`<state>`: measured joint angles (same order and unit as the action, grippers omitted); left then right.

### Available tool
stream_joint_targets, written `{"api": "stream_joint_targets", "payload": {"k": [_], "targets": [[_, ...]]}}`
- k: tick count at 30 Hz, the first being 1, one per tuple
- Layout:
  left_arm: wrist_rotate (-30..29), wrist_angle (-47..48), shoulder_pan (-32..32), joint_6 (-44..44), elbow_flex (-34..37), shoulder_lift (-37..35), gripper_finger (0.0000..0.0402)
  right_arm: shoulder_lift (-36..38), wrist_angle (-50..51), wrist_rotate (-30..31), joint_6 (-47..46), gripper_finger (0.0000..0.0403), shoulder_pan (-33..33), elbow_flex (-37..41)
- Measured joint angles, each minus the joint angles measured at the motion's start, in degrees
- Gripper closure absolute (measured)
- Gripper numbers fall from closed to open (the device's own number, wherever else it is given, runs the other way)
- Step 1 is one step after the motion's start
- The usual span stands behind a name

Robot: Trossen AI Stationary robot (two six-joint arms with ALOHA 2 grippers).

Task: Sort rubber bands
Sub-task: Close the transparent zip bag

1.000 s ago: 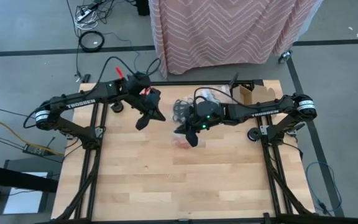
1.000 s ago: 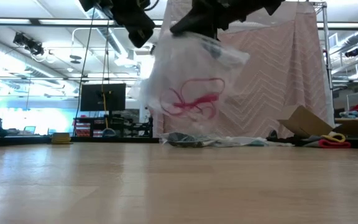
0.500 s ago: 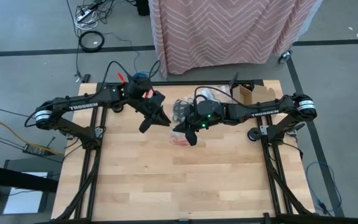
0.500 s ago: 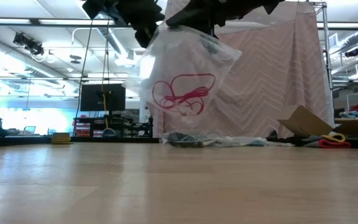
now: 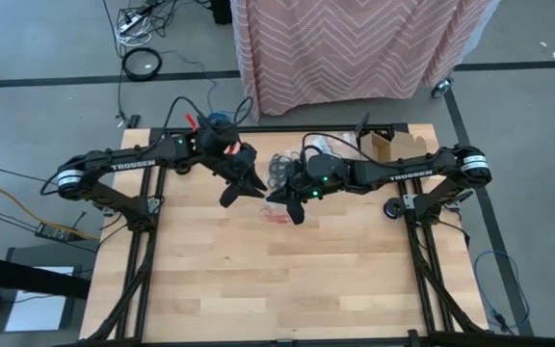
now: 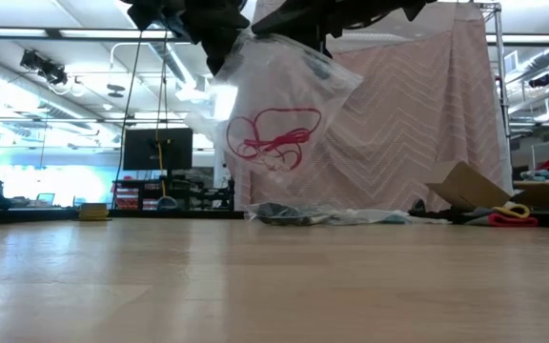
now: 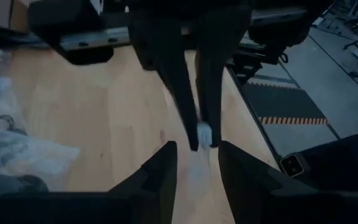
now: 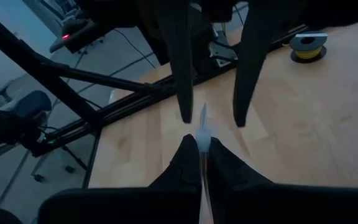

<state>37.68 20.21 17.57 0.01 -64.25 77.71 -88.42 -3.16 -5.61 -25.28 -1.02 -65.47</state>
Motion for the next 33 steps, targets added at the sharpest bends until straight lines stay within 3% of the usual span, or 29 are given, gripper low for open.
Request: {"api": "stream_joint_targets", "payload": {"k": [5, 11, 33], "targets": [[-0.23, -0.06, -0.32, 0.26, 0.00, 0.88, 0.0290, 0.00, -0.31, 0.00, -0.02, 0.0402, 0.00, 0.00], [0.56, -0.10, -0.45, -0.58, 0.00, 0.94, 0.0390, 0.00, -0.14, 0.17, -0.02, 0.0402, -0.02, 0.00], [1.02, -0.20, -0.42, -1.05, 0.00, 0.94, 0.0401, 0.00, 0.88, -0.02, -0.07, 0.0390, -0.31, -0.04]]}}
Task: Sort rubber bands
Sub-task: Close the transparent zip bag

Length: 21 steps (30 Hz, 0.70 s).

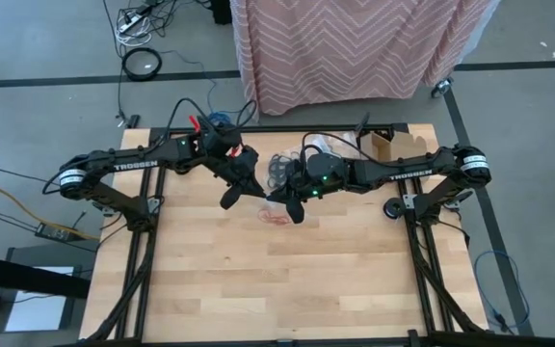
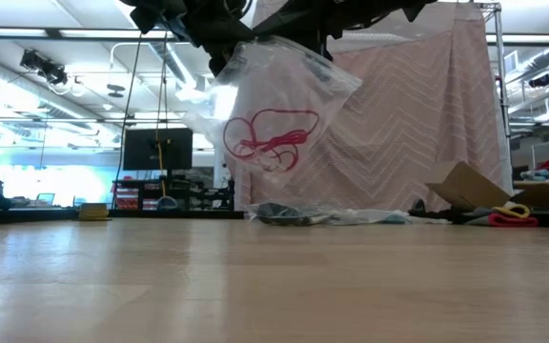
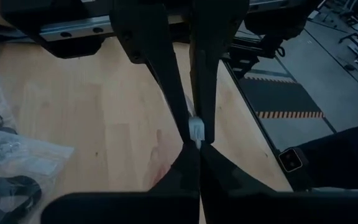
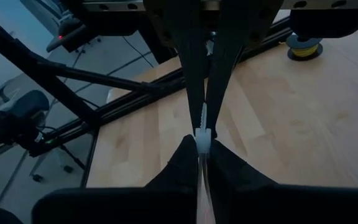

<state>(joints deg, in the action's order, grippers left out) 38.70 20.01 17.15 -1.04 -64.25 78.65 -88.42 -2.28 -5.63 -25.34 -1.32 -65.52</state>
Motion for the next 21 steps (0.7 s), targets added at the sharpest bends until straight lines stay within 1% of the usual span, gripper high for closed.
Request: {"api": "stream_joint_targets", "payload": {"k": [21], "targets": [[0.52, 0.24, 0.76, -0.42, -0.01, -0.22, 0.0401, 0.00, 3.10, 0.12, -0.43, 0.0385, 0.04, -0.06]]}}
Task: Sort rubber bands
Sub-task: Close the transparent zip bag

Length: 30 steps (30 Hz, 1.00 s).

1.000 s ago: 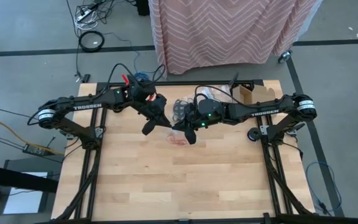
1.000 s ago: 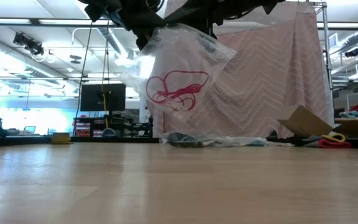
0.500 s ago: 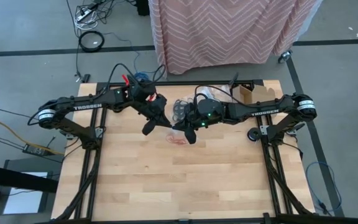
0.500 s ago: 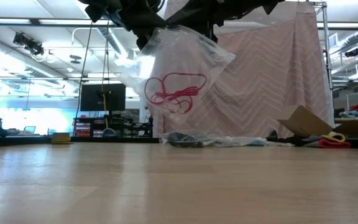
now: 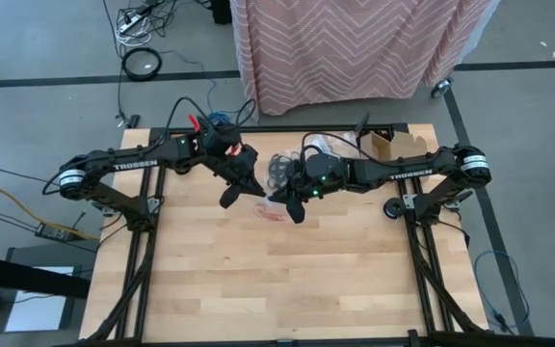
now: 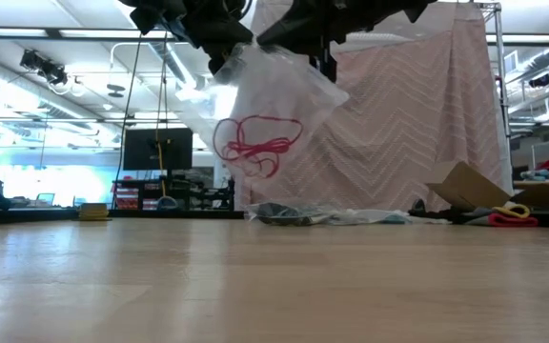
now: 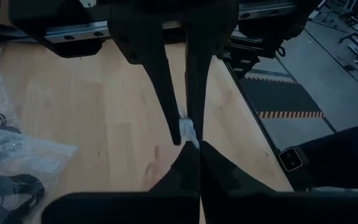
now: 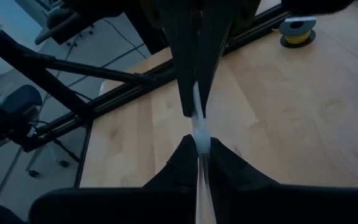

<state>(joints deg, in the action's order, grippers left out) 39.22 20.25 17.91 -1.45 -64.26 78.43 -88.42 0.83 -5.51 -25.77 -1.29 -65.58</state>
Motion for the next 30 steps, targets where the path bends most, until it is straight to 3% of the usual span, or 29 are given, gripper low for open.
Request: {"api": "stream_joint_targets", "payload": {"k": [11, 20, 30], "targets": [[0.66, 2.98, 2.11, -1.66, -2.64, -0.33, 0.0401, 0.02, 0.66, 0.26, -0.10, 0.0387, 0.29, 0.04], [0.03, 10.74, 6.56, -5.94, -2.83, -4.48, 0.0401, 0.02, 2.13, 0.06, -0.10, 0.0387, 0.38, 0.11], [-0.08, 11.80, 12.09, -6.08, -2.81, -9.11, 0.0401, 0.00, 2.49, -0.12, -0.10, 0.0387, 0.38, 0.11]]}}
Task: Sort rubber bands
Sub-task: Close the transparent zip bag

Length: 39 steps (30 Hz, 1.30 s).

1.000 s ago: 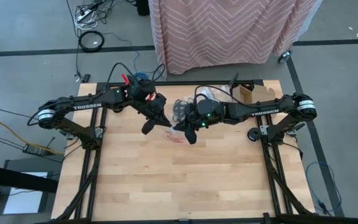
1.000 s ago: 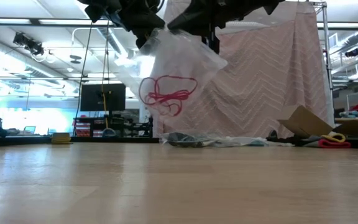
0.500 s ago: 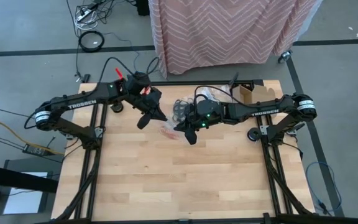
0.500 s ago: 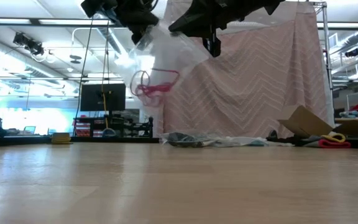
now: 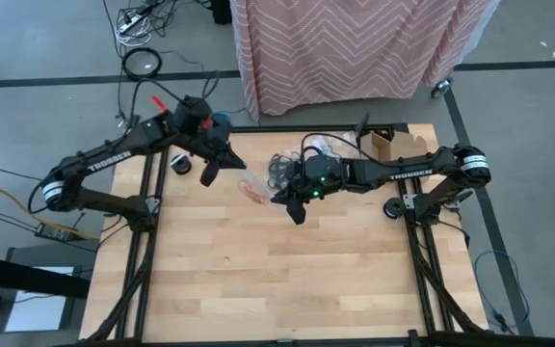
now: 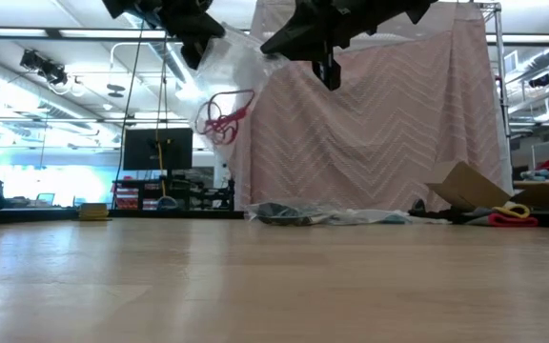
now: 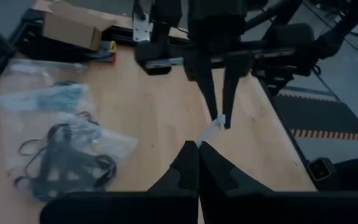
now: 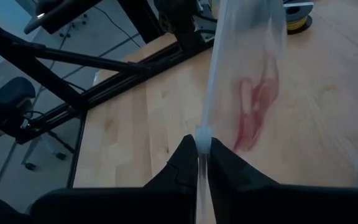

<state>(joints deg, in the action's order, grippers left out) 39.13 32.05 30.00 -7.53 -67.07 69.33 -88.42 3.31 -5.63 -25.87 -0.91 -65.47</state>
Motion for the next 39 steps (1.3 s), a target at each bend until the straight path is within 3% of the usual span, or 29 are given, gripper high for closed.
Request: {"api": "stream_joint_targets", "payload": {"k": [10, 19, 29, 34, 39], "targets": [[-0.23, 4.21, 1.62, -1.23, 0.00, -0.46, 0.0401, -0.15, -5.18, 2.12, 1.41, 0.0374, 0.07, 0.17], [1.27, 5.65, 0.78, -0.58, 0.04, 0.36, 0.0401, -0.11, -14.20, 4.85, 1.48, 0.0304, -2.05, 0.11], [1.42, 6.19, -3.48, 0.92, 0.09, 0.39, 0.0401, -0.09, -13.97, 1.42, -3.29, 0.0247, -2.59, 0.07], [0.97, 6.00, -4.45, 1.79, 0.11, 0.39, 0.0401, -0.04, -10.37, -3.46, -8.32, 0.0241, -1.76, 0.00], [0.57, 5.03, -5.44, 2.40, 0.11, 0.41, 0.0401, -0.04, -4.07, -4.25, -10.66, 0.0243, -0.43, 0.00]]}}
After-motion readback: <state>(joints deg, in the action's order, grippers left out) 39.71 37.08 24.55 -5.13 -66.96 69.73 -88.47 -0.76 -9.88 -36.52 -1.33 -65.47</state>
